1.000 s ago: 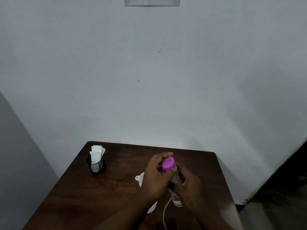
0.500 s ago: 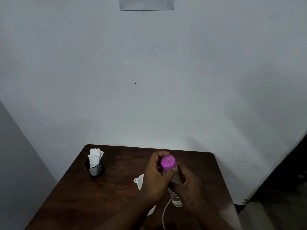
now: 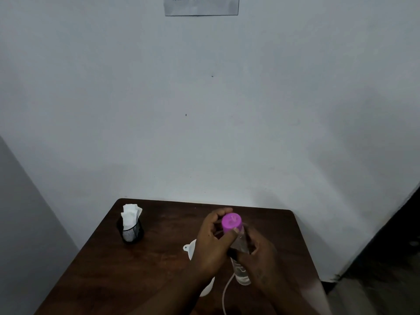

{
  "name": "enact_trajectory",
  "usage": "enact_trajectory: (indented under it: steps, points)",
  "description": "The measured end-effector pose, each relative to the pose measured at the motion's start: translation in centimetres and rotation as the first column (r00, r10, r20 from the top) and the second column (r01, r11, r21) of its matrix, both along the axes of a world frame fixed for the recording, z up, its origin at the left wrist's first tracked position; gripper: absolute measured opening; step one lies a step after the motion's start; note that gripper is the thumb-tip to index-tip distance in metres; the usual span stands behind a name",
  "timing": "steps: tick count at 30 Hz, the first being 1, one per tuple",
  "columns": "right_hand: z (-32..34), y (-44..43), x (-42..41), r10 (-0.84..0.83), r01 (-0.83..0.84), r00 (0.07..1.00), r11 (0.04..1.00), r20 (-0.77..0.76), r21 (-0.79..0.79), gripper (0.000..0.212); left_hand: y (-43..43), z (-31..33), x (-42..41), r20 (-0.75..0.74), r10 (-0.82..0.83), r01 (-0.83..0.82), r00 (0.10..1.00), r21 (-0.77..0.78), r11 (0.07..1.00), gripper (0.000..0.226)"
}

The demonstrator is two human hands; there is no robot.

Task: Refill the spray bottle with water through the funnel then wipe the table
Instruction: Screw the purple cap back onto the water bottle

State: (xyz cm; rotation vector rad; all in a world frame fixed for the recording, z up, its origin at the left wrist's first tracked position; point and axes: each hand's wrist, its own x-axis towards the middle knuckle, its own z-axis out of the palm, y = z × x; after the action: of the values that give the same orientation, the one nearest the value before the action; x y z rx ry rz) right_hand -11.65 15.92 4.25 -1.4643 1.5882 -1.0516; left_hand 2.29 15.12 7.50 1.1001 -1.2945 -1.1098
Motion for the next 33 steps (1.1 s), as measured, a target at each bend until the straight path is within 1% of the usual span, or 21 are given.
enact_trajectory:
  steps: [2,3,4,6,8,10,13,15,17,19,20,21,24,26,29,30,31,33]
  points:
    - [-0.11,-0.01,-0.27,0.036,-0.036,0.999,0.999,-0.005,-0.03,0.055,0.16,0.22,-0.03,-0.006,0.004,-0.004,1.0,-0.011,1.0,0.072]
    - [0.06,0.12,-0.46,0.043,-0.044,0.999,0.998,-0.018,-0.048,0.06,0.1,0.28,-0.06,-0.007,0.029,-0.029,1.0,-0.016,0.999,0.074]
    - [0.16,0.24,-0.64,0.038,-0.04,0.999,0.997,-0.032,-0.063,0.06,0.02,0.28,-0.12,-0.008,0.061,-0.061,0.998,-0.016,0.998,0.074]
    - [0.26,0.26,-0.6,0.032,-0.035,0.999,0.996,-0.035,-0.079,0.051,-0.15,0.1,-0.24,-0.011,0.118,-0.118,0.993,-0.002,0.993,0.071]
    - [0.48,0.3,-0.35,0.033,-0.038,0.998,0.994,-0.049,-0.098,0.045,-0.22,-0.13,-0.3,-0.004,0.139,-0.139,0.99,0.01,0.99,0.064]
    - [0.57,0.29,-0.15,0.028,-0.032,0.999,0.994,-0.042,-0.105,0.043,-0.19,-0.21,-0.34,0.009,0.136,-0.136,0.991,0.004,0.991,0.057]
    - [0.44,0.25,0.17,0.0,-0.001,1.0,0.995,-0.007,-0.098,0.037,-0.03,0.06,-0.41,-0.013,0.115,-0.115,0.993,-0.014,0.993,0.044]
    - [0.49,0.28,0.26,-0.018,0.018,1.0,0.994,0.002,-0.104,0.037,0.1,0.26,-0.4,-0.028,0.093,-0.093,0.995,-0.015,0.996,0.038]
    - [0.53,0.36,0.12,-0.007,0.006,1.0,0.993,-0.001,-0.119,0.047,0.19,0.39,-0.39,-0.052,0.082,-0.081,0.995,0.006,0.997,0.043]
    - [0.35,0.39,-0.12,0.009,-0.009,1.0,0.993,-0.002,-0.12,0.055,0.15,0.37,-0.31,-0.04,0.105,-0.105,0.994,0.011,0.994,0.057]
    - [0.24,0.33,-0.11,0.008,-0.009,1.0,0.993,-0.01,-0.114,0.057,0.06,0.33,-0.29,-0.023,0.125,-0.125,0.992,0.009,0.992,0.061]
    - [0.15,0.27,-0.09,0.004,-0.006,1.0,0.994,-0.018,-0.108,0.056,-0.04,0.25,-0.28,-0.008,0.144,-0.144,0.99,0.01,0.99,0.061]
    - [0.36,0.13,0.16,-0.006,0.003,1.0,0.994,-0.02,-0.113,0.037,-0.28,-0.01,-0.25,0.003,0.16,-0.16,0.987,0.01,0.987,0.052]
    - [0.34,0.1,0.15,0.004,-0.007,1.0,0.993,-0.023,-0.116,0.035,-0.32,-0.04,-0.18,0.007,0.142,-0.142,0.99,-0.003,0.99,0.044]
    - [0.13,0.05,0.27,-0.012,0.009,1.0,0.995,-0.028,-0.102,0.043,-0.27,-0.12,-0.04,-0.009,0.104,-0.105,0.994,-0.017,0.994,0.025]
    - [0.07,0.04,0.29,-0.015,0.013,1.0,0.995,-0.022,-0.103,0.049,-0.18,-0.1,-0.03,-0.02,0.095,-0.096,0.995,-0.014,0.995,0.024]
    - [0.1,0.09,0.26,-0.01,0.008,1.0,0.994,-0.012,-0.109,0.055,-0.07,-0.08,-0.06,-0.028,0.094,-0.094,0.995,-0.011,0.996,0.026]
    - [0.15,0.17,0.2,0.01,-0.01,1.0,0.994,-0.002,-0.109,0.068,0.18,0.14,-0.15,-0.034,0.108,-0.109,0.994,-0.013,0.994,0.039]
